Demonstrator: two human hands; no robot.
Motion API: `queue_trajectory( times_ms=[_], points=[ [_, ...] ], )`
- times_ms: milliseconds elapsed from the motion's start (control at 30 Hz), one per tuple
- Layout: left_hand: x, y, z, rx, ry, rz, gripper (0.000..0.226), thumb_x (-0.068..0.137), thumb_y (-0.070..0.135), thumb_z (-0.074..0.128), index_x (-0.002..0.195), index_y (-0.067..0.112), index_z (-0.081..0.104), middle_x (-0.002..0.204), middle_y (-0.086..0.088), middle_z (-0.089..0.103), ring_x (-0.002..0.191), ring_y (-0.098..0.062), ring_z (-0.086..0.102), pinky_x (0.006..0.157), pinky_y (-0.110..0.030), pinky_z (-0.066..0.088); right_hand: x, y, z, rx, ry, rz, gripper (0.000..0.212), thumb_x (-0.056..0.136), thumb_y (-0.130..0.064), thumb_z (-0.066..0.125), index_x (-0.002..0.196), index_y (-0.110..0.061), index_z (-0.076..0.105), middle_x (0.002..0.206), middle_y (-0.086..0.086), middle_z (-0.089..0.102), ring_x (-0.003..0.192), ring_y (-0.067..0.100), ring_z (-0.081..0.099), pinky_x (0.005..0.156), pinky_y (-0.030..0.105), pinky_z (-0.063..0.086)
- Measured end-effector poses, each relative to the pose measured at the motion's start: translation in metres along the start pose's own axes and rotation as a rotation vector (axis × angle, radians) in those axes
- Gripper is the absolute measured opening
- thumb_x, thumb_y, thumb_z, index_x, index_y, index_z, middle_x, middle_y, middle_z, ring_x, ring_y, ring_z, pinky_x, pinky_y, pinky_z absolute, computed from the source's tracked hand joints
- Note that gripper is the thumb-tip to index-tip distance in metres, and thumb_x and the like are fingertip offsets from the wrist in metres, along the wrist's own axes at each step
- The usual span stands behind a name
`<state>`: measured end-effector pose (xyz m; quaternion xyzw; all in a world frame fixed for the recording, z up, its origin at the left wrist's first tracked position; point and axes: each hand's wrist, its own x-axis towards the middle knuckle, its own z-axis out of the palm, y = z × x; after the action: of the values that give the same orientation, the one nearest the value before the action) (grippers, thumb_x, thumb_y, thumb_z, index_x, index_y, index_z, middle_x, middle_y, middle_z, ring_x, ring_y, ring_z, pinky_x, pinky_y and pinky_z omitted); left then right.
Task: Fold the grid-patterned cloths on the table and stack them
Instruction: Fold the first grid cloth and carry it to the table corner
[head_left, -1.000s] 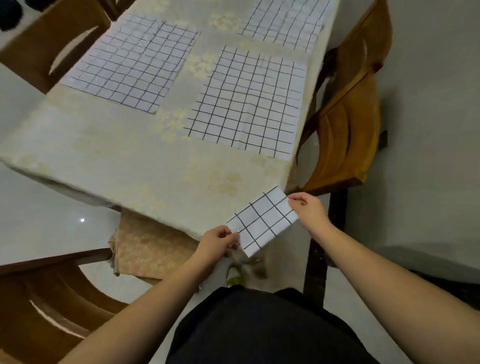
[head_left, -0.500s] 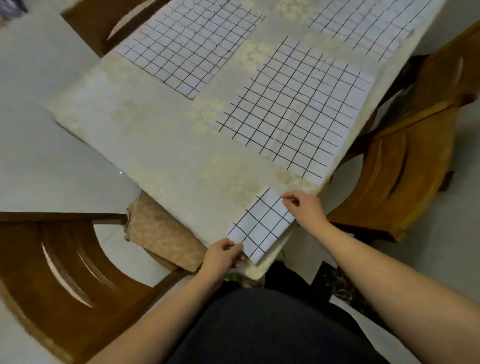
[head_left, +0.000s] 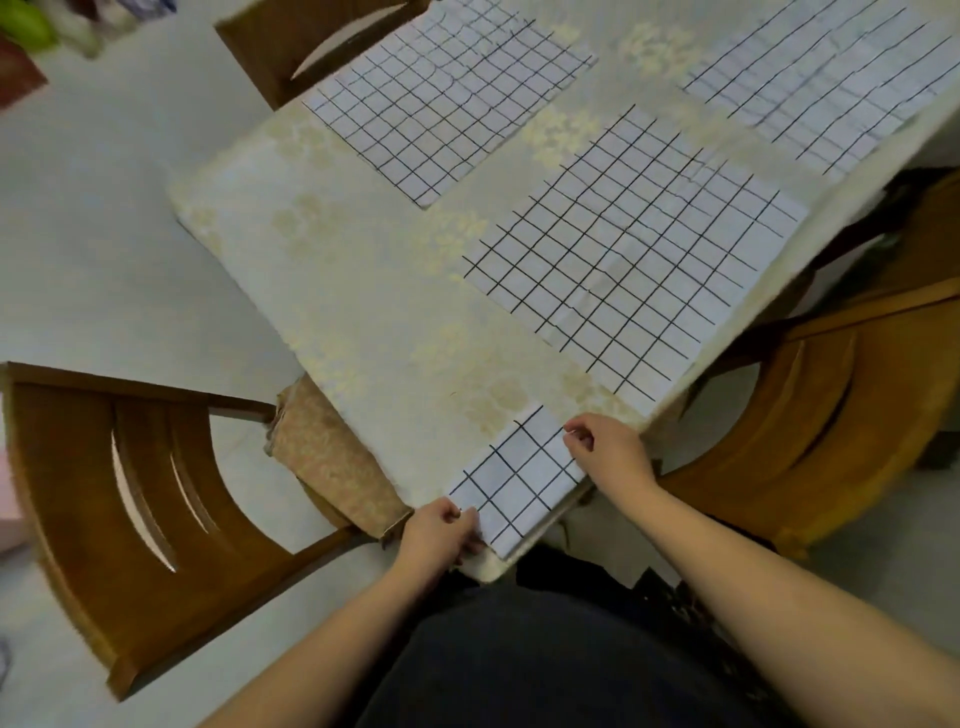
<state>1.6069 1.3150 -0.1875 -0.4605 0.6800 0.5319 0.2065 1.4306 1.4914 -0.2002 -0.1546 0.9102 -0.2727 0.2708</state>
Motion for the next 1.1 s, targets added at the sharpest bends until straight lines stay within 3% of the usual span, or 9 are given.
queue_trajectory(
  times_ms=[167, 300, 467, 767, 933, 1033, 1100],
  points=[
    [0.002, 0.002, 0.000, -0.011, 0.015, 0.002, 0.030, 0.097, 0.023, 0.051, 0.076, 0.004, 0.061, 0.068, -0.011, 0.073, 0.054, -0.014, 0.067, 0.043, -0.019, 0.043, 0.003, 0.005, 0.000, -0.033, -0.007, -0.033, 0.023, 0.095, -0.026, 0.057, 0.114, -0.018, 0.065, 0.092, -0.008, 0.061, 0.081, 0.008, 0.055, 0.069, 0.018, 0.038],
    [0.001, -0.002, -0.002, -0.038, -0.021, 0.023, 0.029, 0.097, 0.021, 0.053, 0.082, -0.002, 0.062, 0.072, -0.011, 0.074, 0.060, -0.019, 0.070, 0.043, -0.018, 0.043, 0.004, 0.008, 0.000, -0.075, 0.012, -0.050, 0.025, 0.094, -0.029, 0.057, 0.115, -0.020, 0.066, 0.104, -0.003, 0.067, 0.093, 0.014, 0.060, 0.077, 0.023, 0.046],
    [0.000, -0.003, -0.005, -0.006, -0.037, 0.066, 0.032, 0.098, 0.020, 0.053, 0.082, -0.005, 0.064, 0.071, -0.011, 0.074, 0.059, -0.019, 0.069, 0.044, -0.017, 0.042, 0.004, 0.007, -0.001, -0.105, 0.025, -0.056, 0.026, 0.094, -0.030, 0.056, 0.116, -0.021, 0.066, 0.105, -0.003, 0.067, 0.094, 0.014, 0.060, 0.079, 0.026, 0.049],
    [0.004, -0.005, -0.013, 0.169, -0.021, 0.125, 0.028, 0.092, 0.021, 0.058, 0.070, 0.005, 0.060, 0.062, -0.006, 0.071, 0.054, -0.015, 0.068, 0.042, -0.014, 0.039, -0.001, 0.004, 0.000, -0.104, 0.040, -0.052, 0.026, 0.094, -0.027, 0.057, 0.117, -0.022, 0.065, 0.102, -0.005, 0.066, 0.091, 0.013, 0.060, 0.082, 0.030, 0.053],
    [0.004, -0.004, -0.016, 0.190, 0.018, 0.147, 0.027, 0.093, 0.024, 0.057, 0.076, 0.005, 0.062, 0.065, -0.005, 0.072, 0.053, -0.012, 0.067, 0.046, -0.018, 0.044, -0.003, 0.001, 0.000, -0.056, 0.073, -0.048, 0.027, 0.093, -0.026, 0.057, 0.118, -0.021, 0.064, 0.097, -0.008, 0.063, 0.085, 0.008, 0.059, 0.074, 0.024, 0.049],
    [0.006, -0.004, -0.019, 0.180, 0.043, 0.174, 0.026, 0.094, 0.026, 0.055, 0.078, 0.008, 0.064, 0.067, -0.004, 0.071, 0.055, -0.013, 0.067, 0.060, -0.030, 0.056, -0.002, 0.000, 0.002, -0.063, 0.079, -0.057, 0.026, 0.093, -0.028, 0.056, 0.117, -0.021, 0.064, 0.099, -0.008, 0.063, 0.084, 0.008, 0.058, 0.073, 0.023, 0.048],
    [0.005, -0.004, -0.021, 0.184, 0.057, 0.181, 0.024, 0.095, 0.025, 0.053, 0.079, 0.010, 0.064, 0.068, -0.003, 0.071, 0.056, -0.012, 0.067, 0.061, -0.027, 0.056, -0.002, -0.002, 0.002, -0.066, 0.077, -0.071, 0.026, 0.093, -0.028, 0.056, 0.117, -0.021, 0.064, 0.100, -0.007, 0.063, 0.084, 0.008, 0.058, 0.072, 0.023, 0.048]
  ],
)
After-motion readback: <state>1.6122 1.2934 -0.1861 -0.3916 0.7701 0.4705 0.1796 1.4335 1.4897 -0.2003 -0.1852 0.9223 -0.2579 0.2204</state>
